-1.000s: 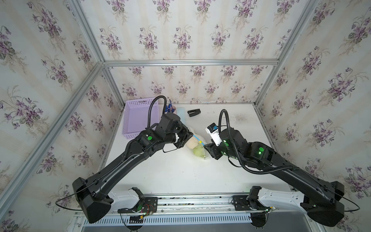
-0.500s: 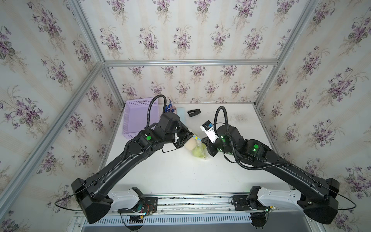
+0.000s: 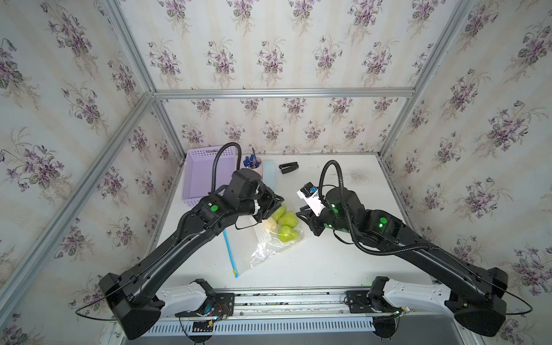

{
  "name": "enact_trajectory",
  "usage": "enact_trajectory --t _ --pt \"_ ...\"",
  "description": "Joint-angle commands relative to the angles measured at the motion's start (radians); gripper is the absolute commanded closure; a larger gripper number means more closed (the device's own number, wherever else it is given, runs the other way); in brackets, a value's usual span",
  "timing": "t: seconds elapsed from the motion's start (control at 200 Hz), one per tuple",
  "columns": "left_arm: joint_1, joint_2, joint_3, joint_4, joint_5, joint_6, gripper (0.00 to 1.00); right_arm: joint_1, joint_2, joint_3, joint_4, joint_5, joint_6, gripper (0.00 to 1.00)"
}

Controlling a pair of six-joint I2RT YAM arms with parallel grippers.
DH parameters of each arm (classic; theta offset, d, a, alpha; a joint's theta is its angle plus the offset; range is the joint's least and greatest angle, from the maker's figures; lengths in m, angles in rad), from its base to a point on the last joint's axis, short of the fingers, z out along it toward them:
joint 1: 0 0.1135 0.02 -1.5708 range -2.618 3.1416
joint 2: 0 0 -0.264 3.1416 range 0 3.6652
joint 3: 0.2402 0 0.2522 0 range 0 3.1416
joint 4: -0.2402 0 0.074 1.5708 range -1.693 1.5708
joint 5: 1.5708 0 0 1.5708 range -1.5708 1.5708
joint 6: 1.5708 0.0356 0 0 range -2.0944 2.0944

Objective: Open the zip-top bag and take out the pear
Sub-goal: Pick up the zipper food storage bag at the center of the board.

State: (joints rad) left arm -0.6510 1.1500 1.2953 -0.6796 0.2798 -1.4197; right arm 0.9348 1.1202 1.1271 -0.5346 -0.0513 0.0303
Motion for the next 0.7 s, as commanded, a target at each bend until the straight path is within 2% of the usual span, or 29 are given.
enact_trajectory --t 0.0,0.055,0.135,0.245,0.325,0.4,0.495,0.595,0.694 --pt "0.043 -0.140 -0.098 -0.153 -0.017 0.030 0.28 -0.002 -0.013 -0.062 0.003 -0.118 0.121 0.51" --pt "0.077 -0.245 -0.212 -0.192 0.007 -0.011 0.16 -0.008 -0.030 -0.134 0.050 -0.180 0.229 0.41" --pt "0.099 -0.367 -0.333 -0.252 0.007 -0.049 0.09 0.005 -0.016 -0.204 0.086 -0.312 0.354 0.35" --pt "0.099 -0.459 -0.420 -0.311 -0.039 -0.068 0.03 0.107 -0.018 -0.304 0.172 -0.301 0.448 0.33" --pt "0.100 -0.490 -0.424 -0.394 -0.097 -0.048 0.00 0.227 -0.013 -0.340 0.215 -0.190 0.426 0.32" --pt "0.103 -0.534 -0.439 -0.459 -0.148 -0.052 0.00 0.350 0.039 -0.335 0.176 -0.018 0.357 0.32" --pt "0.133 -0.609 -0.521 -0.425 -0.148 -0.092 0.00 0.500 0.143 -0.318 0.167 0.165 0.252 0.32" --pt "0.206 -0.615 -0.591 -0.338 -0.073 -0.074 0.00 0.528 0.271 -0.294 0.194 0.259 0.151 0.32" --pt "0.269 -0.572 -0.572 -0.323 -0.049 -0.012 0.00 0.526 0.362 -0.276 0.255 0.367 0.055 0.32"
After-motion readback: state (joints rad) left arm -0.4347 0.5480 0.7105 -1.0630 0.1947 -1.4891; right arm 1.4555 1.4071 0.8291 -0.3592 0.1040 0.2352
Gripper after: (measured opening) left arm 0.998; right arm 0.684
